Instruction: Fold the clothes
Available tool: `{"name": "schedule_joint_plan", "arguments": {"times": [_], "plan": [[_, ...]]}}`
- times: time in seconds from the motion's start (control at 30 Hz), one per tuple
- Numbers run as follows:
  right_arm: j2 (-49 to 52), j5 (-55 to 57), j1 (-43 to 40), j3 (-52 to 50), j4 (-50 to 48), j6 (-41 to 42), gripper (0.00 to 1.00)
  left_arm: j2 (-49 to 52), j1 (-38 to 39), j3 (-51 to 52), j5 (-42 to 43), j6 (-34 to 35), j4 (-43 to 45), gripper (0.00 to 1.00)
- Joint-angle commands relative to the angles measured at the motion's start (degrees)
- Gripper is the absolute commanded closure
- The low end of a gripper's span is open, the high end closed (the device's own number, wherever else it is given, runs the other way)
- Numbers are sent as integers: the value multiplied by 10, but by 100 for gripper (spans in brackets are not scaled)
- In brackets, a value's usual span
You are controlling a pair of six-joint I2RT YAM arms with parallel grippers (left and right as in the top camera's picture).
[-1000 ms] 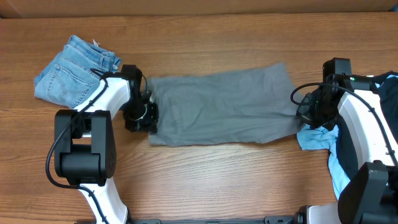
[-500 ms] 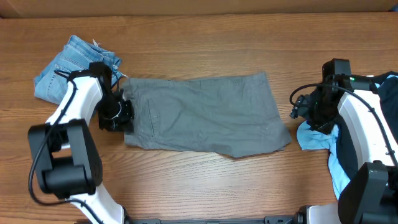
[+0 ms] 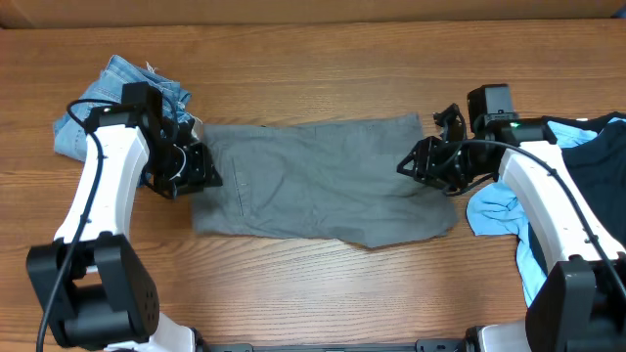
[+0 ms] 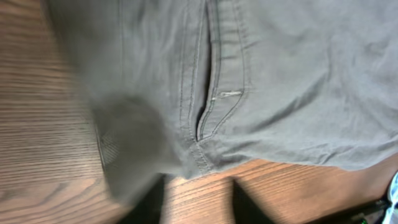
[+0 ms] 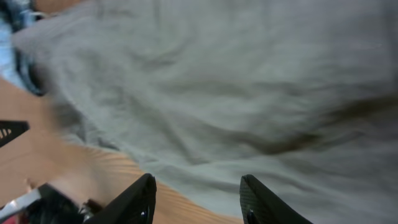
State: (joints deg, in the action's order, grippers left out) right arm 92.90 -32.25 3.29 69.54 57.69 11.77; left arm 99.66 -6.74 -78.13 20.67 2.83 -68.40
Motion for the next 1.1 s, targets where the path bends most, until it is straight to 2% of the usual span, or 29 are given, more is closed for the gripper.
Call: {"name": "schedule_joint_plan", "arguments": {"times": [0.0, 0.03, 0.2, 0.47, 0.7, 1.07], "plan": [[0, -43, 43, -14, -11, 3, 53, -17, 3, -12, -45, 16, -5, 6], [3, -37, 58, -17, -17, 9, 53, -15, 3, -11, -52, 19, -4, 0], [23, 11, 137, -59, -100, 110, 70, -5, 3, -10, -55, 20, -4, 0], [103, 13, 228, -148, -253, 280, 90, -3, 3, -7, -137, 40, 1, 0], [137, 46, 231, -153, -259, 352, 93, 14, 2, 7, -138, 38, 6, 0], [137, 48, 231, -153, -259, 356, 92, 114, 3, 11, -136, 36, 46, 0]]}}
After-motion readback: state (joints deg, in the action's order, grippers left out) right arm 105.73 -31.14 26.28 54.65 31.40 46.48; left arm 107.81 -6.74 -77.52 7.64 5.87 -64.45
